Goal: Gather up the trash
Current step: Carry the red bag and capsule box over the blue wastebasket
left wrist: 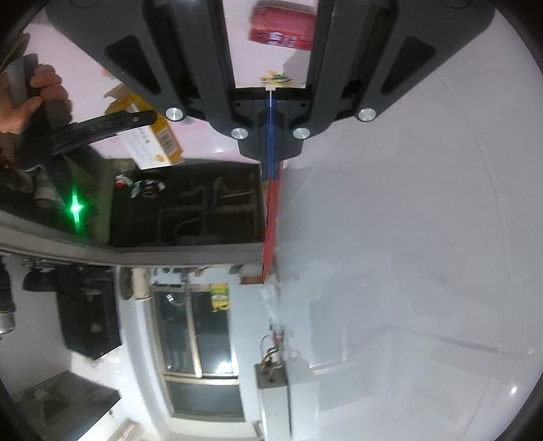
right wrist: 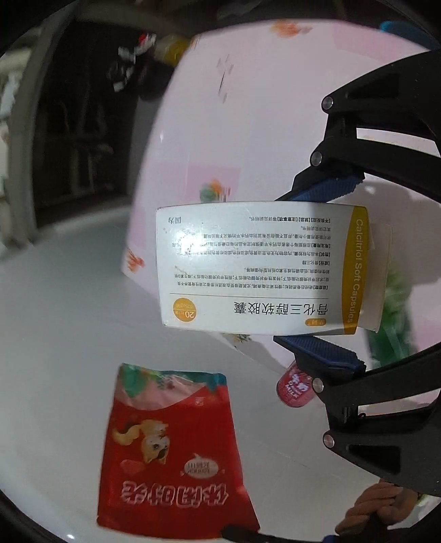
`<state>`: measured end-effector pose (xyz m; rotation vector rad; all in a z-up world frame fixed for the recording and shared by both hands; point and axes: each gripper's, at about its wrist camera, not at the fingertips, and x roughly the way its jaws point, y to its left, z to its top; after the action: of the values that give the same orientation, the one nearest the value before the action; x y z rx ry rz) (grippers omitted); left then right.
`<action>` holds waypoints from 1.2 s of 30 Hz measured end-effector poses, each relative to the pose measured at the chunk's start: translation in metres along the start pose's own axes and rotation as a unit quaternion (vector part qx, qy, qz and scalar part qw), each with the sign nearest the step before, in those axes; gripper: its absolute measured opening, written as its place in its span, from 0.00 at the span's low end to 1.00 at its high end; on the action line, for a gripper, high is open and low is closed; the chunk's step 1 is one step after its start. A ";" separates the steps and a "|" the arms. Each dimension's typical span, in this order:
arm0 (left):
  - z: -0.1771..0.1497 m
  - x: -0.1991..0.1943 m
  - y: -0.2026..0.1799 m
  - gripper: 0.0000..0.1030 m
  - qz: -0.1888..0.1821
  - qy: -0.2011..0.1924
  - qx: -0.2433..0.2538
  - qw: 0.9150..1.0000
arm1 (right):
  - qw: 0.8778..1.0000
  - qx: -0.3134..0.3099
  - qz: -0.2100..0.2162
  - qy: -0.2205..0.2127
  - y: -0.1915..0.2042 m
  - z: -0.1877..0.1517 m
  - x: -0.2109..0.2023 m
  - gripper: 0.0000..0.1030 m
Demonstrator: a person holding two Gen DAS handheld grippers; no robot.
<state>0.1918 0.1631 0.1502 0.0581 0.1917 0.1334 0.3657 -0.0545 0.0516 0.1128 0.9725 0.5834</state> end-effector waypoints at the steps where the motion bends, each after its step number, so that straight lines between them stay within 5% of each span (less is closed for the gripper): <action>1: 0.002 -0.006 -0.006 0.00 -0.012 -0.004 0.001 1.000 | 1.000 0.008 -0.005 -0.008 -0.003 -0.009 -0.012 0.66; 9: 0.013 -0.050 -0.074 0.00 -0.131 -0.016 0.021 0.991 | 0.986 0.108 -0.085 -0.088 -0.060 -0.116 -0.119 0.66; 14: 0.013 -0.067 -0.138 0.00 -0.219 -0.009 0.041 0.975 | 0.952 0.194 -0.190 -0.141 -0.115 -0.196 -0.210 0.66; 19: 0.012 -0.076 -0.207 0.00 -0.303 0.011 0.059 0.951 | 0.904 0.299 -0.261 -0.161 -0.172 -0.291 -0.277 0.66; 23: 0.006 -0.071 -0.276 0.00 -0.380 0.061 0.069 0.920 | 0.872 0.373 -0.283 -0.145 -0.217 -0.360 -0.280 0.66; 28: -0.022 -0.047 -0.369 0.00 -0.463 0.180 0.068 0.865 | 0.844 0.443 -0.275 -0.121 -0.256 -0.428 -0.261 0.66; 36: -0.104 -0.017 -0.503 0.00 -0.479 0.322 0.109 0.809 | 0.830 0.489 -0.248 -0.100 -0.290 -0.478 -0.239 0.66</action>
<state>0.2184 -0.3320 0.0164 0.1374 0.8963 -0.9063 0.0004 -0.5004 -0.1427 0.7963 0.9612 -0.4532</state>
